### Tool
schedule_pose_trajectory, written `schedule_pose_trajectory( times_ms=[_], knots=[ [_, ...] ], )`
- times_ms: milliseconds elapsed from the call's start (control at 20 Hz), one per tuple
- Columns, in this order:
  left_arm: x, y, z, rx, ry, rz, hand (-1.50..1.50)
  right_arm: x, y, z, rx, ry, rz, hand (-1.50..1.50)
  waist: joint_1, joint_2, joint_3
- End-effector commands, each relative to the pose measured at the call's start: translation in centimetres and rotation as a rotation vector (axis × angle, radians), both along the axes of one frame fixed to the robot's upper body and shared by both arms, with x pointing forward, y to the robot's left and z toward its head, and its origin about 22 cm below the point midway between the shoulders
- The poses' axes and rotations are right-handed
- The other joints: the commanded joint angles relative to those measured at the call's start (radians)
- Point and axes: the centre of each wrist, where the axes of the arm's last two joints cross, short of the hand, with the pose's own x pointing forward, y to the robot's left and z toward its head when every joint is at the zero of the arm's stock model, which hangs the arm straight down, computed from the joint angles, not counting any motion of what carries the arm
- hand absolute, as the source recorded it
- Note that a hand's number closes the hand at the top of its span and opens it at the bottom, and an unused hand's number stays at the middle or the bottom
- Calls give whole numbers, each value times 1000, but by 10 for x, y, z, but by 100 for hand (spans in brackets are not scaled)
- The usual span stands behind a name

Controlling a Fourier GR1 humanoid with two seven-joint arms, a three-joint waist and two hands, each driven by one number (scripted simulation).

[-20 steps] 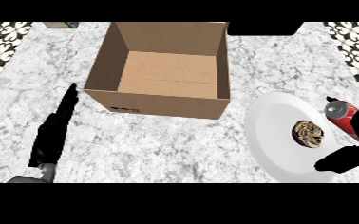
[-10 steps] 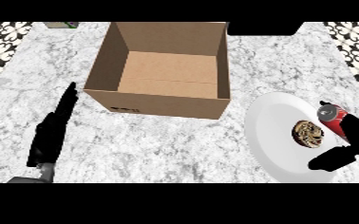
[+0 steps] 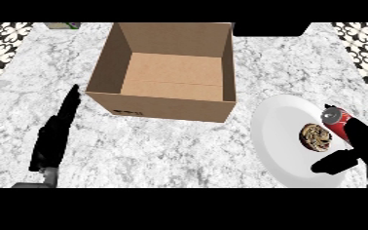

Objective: Pick the cupcake from the plate and place it in the cardboard box

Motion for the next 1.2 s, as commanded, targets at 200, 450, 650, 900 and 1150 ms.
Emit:
schedule_pose_trajectory(
  times_ms=[200, 450, 650, 900, 1150],
  knots=[
    [-10, -1, 5, 5, 19, 7, 0, 10, 13, -5, 9, -1, -3, -150, 2, 0, 0],
    [3, -18, -4, 17, -7, -9, 0, 13, 27, -33, 10, 6, 6, -150, 2, 1, 0],
    [0, -2, -13, 3, 4, 1, 0, 11, 6, -51, -22, 60, 18, -150, 4, 1, 0],
    [-3, 28, 4, 4, -5, -7, 0, 15, -1, -39, 46, 57, 20, 150, 3, 1, 0],
    [-4, 3, 5, 6, 12, -9, 0, 16, 8, -47, -175, -91, 13, 150, 6, 0, 0]
  ],
)
